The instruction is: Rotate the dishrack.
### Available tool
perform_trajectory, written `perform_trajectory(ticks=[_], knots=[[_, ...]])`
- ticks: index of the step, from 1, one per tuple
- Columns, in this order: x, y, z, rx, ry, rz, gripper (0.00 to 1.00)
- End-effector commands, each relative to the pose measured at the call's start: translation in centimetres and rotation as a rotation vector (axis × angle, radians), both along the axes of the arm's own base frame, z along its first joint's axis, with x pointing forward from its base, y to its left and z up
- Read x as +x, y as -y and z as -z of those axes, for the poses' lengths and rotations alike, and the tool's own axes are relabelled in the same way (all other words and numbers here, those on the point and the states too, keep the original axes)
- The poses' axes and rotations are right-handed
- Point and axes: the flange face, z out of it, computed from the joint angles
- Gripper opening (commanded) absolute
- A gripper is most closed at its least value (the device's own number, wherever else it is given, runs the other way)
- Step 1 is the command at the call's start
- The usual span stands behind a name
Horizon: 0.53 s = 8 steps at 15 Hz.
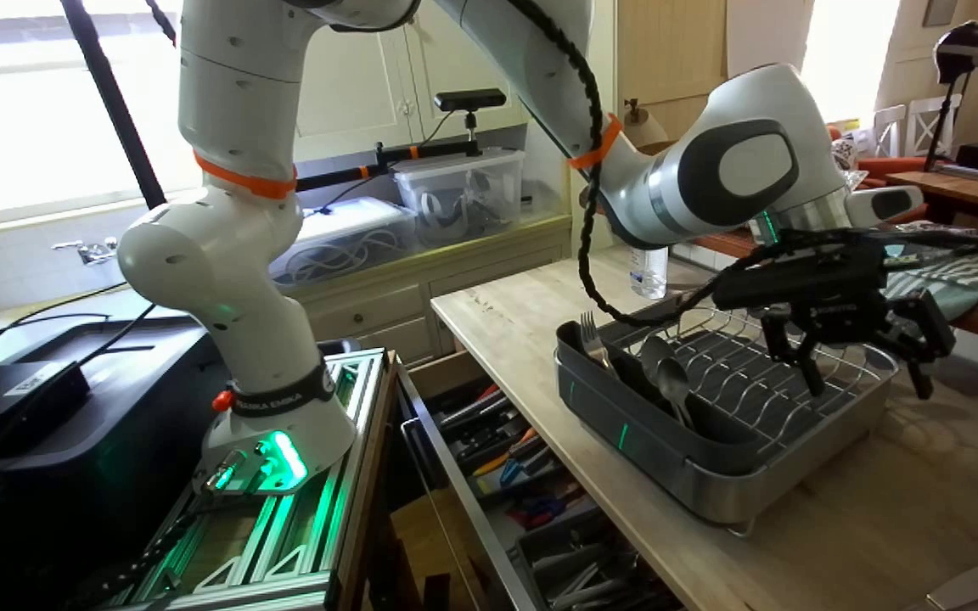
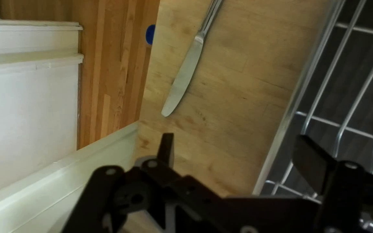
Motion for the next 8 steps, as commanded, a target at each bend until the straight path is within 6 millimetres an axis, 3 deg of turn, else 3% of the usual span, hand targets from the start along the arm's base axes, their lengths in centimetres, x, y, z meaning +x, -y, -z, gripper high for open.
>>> perform_trajectory(ticks=[1, 4, 8], knots=[[-1.3, -1.1, -2.9, 0.09, 0.044, 0.121, 1.0], [-2.0, -2.9, -4.8, 0.144, 0.075, 0.232, 1.0], [-3.4, -7.0, -5.5, 0.172, 0.056, 0.311, 1.0]])
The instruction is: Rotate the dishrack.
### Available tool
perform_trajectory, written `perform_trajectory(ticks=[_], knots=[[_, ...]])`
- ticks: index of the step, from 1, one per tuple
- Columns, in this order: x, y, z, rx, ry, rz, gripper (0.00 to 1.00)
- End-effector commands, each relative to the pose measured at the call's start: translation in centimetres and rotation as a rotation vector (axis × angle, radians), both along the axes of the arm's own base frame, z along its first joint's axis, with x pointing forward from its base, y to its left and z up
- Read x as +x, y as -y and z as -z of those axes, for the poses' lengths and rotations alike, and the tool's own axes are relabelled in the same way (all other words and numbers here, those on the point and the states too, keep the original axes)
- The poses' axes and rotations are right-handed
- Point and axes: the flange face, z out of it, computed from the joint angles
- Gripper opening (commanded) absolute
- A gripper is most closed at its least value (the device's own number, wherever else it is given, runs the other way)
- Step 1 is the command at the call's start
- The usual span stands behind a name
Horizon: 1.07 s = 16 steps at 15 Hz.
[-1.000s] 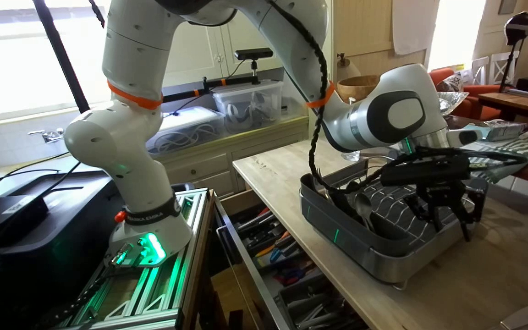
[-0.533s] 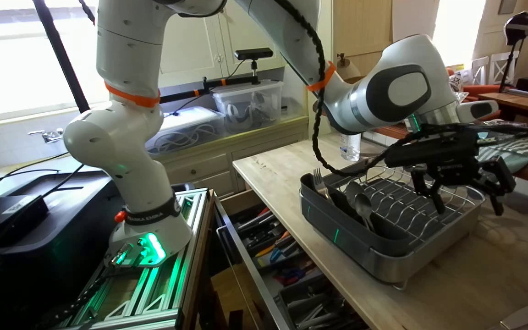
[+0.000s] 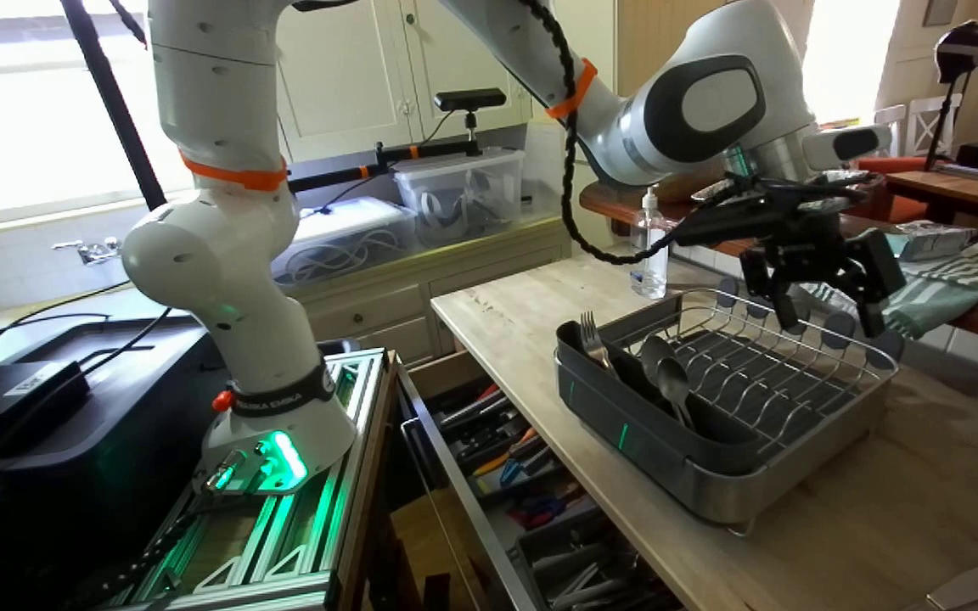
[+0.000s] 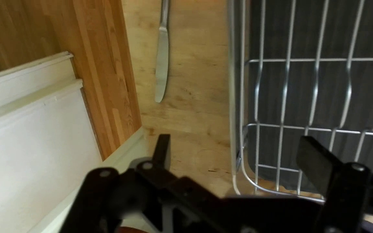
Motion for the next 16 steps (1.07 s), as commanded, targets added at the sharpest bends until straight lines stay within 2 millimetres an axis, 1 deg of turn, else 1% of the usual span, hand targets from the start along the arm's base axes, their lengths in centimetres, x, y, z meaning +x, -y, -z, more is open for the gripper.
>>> perform_trajectory(ticks=[1, 5, 9, 13, 16], knots=[[-2.4, -4.2, -0.1, 0.047, -0.042, 0.077, 1.0], [-4.3, -9.0, 0.9, 0.065, -0.087, 0.151, 1.0], [-6.3, -13.5, 2.6, 0.091, -0.124, 0.158, 1.0], [-8.0, -16.8, 5.1, 0.12, -0.179, 0.148, 1.0], [-9.2, -18.5, 6.0, 0.189, -0.221, 0.123, 1.0]])
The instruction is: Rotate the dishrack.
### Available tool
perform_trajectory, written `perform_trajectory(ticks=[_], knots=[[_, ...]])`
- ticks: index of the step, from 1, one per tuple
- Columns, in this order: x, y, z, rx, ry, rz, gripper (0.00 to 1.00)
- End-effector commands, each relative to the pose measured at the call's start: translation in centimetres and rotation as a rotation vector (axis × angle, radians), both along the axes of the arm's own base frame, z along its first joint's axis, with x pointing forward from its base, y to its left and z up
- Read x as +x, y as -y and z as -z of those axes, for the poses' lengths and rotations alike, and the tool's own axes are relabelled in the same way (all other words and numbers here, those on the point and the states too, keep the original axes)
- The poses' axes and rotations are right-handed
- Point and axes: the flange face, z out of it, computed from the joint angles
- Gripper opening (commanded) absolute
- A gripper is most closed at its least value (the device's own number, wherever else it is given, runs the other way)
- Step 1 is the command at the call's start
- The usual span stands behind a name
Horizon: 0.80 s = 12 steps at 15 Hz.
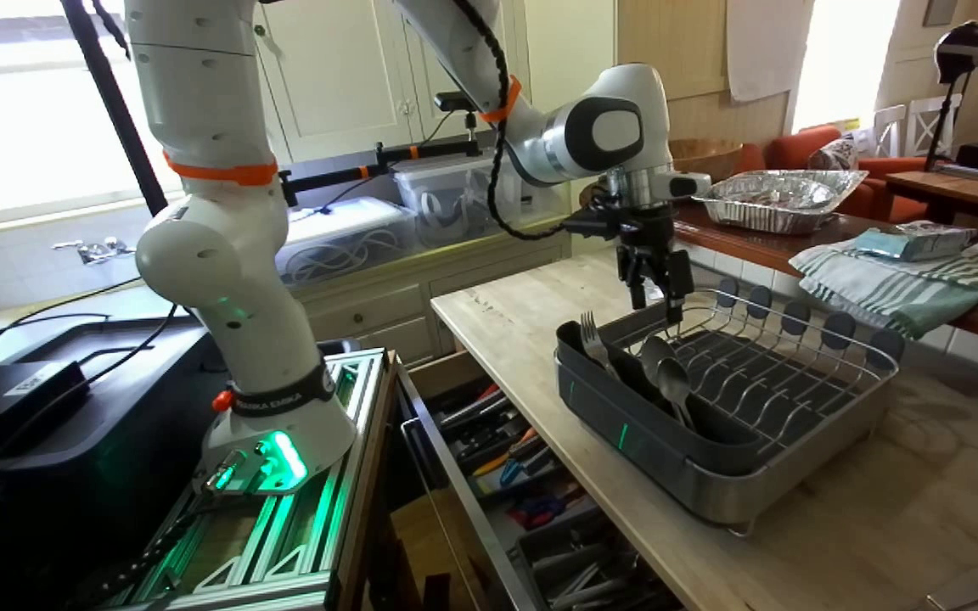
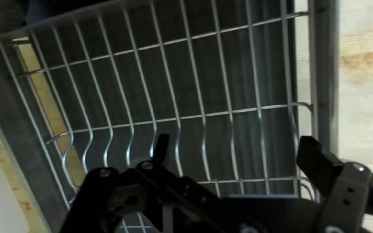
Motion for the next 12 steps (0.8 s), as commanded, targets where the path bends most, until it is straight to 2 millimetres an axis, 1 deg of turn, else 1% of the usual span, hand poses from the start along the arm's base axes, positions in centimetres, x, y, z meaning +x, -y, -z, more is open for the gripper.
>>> perform_trajectory(ticks=[1, 5, 8, 9, 10, 11, 12], knots=[[-1.8, -1.5, 0.7, 0.088, -0.054, -0.015, 1.0], [-2.4, -2.5, 1.4, 0.17, -0.105, -0.055, 1.0], [-2.4, -2.5, 2.3, 0.19, -0.121, -0.086, 1.0], [-2.4, -2.5, 2.6, 0.186, -0.126, -0.102, 0.98], [-2.4, -2.5, 2.8, 0.188, -0.129, -0.121, 0.74], [-2.3, -2.4, 2.9, 0.186, -0.133, -0.145, 0.73], [-2.3, -2.4, 3.0, 0.183, -0.135, -0.172, 0.7]])
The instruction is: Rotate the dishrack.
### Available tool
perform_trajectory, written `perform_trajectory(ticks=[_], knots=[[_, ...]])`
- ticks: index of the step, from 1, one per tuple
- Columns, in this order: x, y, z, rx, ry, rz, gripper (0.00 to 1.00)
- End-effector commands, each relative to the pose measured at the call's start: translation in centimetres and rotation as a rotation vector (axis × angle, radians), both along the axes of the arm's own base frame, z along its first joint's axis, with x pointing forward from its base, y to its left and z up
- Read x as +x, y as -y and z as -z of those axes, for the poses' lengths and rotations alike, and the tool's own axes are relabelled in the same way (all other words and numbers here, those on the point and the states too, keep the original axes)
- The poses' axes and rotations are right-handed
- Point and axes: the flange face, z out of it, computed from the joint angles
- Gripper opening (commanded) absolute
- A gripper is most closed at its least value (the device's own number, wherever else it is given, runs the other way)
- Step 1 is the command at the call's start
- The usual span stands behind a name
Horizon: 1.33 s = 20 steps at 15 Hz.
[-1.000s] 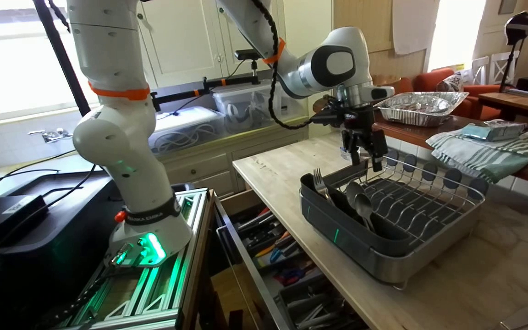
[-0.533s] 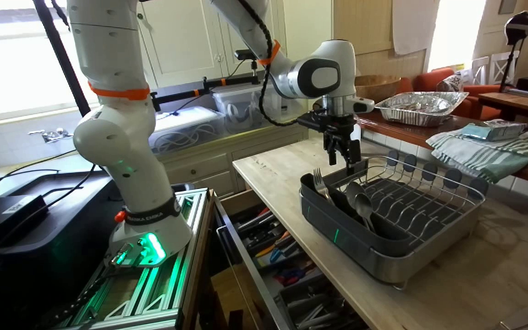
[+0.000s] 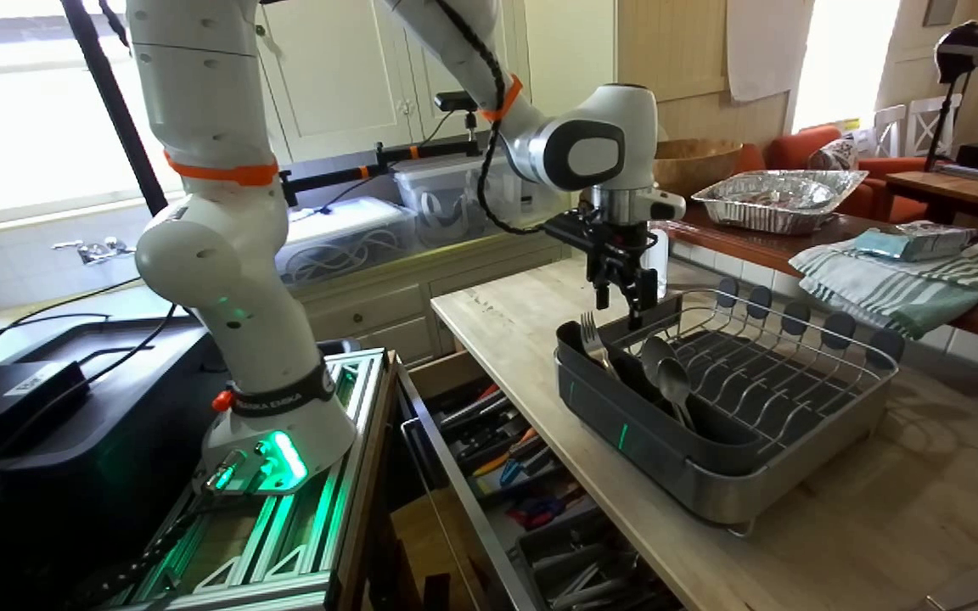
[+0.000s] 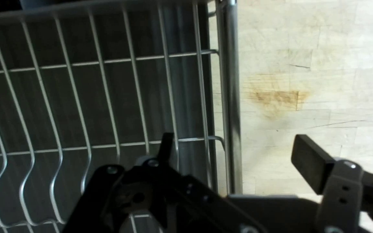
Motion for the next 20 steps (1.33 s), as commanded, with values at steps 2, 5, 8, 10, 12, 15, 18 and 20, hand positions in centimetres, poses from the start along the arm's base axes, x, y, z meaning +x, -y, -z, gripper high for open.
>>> perform_trajectory(ticks=[2, 5, 8, 10, 12, 15, 18, 20], knots=[[-0.2, 0.2, 1.0, 0.013, -0.009, -0.11, 0.53], [-0.4, 0.1, 1.3, 0.011, -0.001, -0.204, 0.3], [-0.5, 0.0, 1.5, -0.001, 0.007, -0.335, 0.08], [-0.7, 0.0, 1.4, -0.008, 0.002, -0.442, 0.0], [-0.9, 0.2, 1.2, -0.011, -0.006, -0.503, 0.03], [-1.5, 1.2, 0.8, -0.02, -0.017, -0.569, 0.03], [-2.0, 2.4, 0.5, -0.031, -0.035, -0.649, 0.03], [-2.5, 3.0, 0.4, -0.037, -0.045, -0.709, 0.03]])
